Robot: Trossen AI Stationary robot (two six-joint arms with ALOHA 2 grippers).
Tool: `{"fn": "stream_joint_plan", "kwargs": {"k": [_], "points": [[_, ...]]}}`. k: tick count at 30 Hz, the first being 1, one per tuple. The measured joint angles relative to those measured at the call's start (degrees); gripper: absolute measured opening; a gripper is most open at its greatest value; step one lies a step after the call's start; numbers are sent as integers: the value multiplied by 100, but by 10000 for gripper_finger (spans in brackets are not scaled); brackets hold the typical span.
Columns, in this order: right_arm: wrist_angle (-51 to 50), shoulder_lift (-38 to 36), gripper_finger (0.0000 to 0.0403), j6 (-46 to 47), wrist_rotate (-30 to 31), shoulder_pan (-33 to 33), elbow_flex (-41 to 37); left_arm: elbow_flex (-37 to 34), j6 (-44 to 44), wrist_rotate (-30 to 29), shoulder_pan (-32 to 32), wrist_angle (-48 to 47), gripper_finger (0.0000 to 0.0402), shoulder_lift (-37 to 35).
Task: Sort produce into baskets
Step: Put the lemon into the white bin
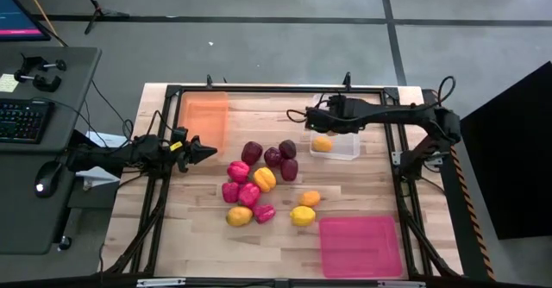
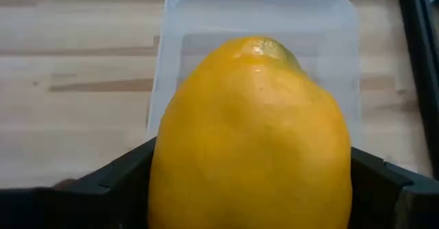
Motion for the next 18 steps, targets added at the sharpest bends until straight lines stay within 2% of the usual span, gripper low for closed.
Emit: {"fn": "stream_joint_plan", "kwargs": {"k": [5, 10, 18], "points": [[130, 0, 331, -606, 80, -168, 0, 0, -1, 0, 0, 3, 5, 0], [172, 0, 337, -950, -308, -313, 0, 0, 2, -2, 0, 3, 5, 0], [192, 2, 396, -1130, -576, -433, 0, 0, 2, -4, 0, 3, 5, 0]]}}
